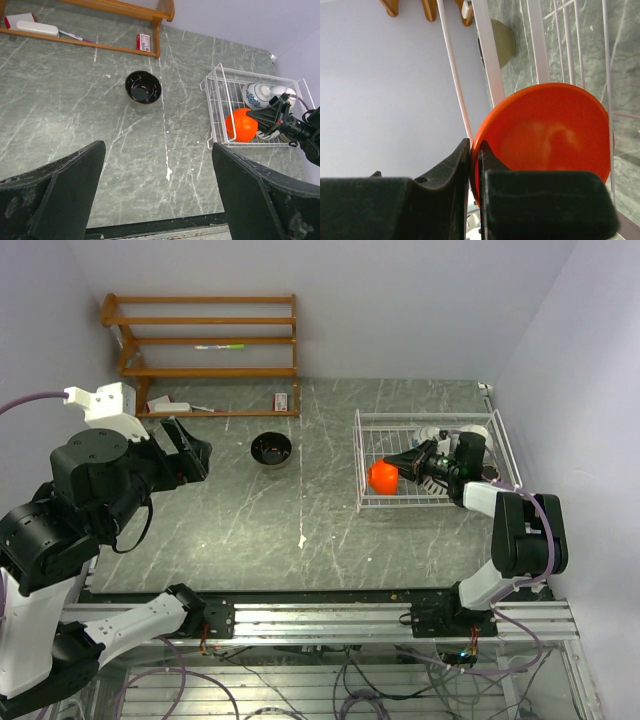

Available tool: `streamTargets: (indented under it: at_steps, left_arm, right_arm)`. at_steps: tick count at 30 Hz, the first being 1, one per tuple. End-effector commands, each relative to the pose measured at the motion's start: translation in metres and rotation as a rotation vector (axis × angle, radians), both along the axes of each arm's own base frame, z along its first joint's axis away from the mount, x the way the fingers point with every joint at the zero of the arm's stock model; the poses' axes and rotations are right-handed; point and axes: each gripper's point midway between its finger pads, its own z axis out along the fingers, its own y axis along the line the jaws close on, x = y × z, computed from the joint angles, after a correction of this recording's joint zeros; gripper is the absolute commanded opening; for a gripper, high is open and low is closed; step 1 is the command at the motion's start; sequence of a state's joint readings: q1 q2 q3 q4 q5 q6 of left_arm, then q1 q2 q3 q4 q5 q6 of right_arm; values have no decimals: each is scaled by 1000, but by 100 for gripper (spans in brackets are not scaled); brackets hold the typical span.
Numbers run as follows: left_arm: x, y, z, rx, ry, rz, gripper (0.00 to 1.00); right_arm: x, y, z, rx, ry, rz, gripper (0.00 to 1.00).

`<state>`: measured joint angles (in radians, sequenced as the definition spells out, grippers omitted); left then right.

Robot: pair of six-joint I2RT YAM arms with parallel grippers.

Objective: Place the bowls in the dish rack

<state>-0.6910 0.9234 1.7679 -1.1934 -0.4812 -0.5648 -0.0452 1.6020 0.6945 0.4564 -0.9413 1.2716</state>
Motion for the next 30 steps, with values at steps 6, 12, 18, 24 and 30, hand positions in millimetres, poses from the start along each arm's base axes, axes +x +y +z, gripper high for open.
streamTargets:
  at_steps: [6,12,18,24,30]
  left_arm:
    - [3,-4,4,1,-19,-13,99]
    - [5,-4,3,17,-15,-12,99]
    - [6,-5,4,22,-19,-14,99]
    - [10,-8,3,32,-18,-21,99]
    - [13,-13,4,35,-23,-33,99]
  right_arm:
    - [-5,-3,-36,-71,92,-1,13]
    - [4,-13,-39,-133,93,-19,30]
    - [13,-30,-35,-193,79,-55,32]
    - [15,-47,-29,-246,66,-86,35]
    - [17,-56,-22,-309,51,-87,37]
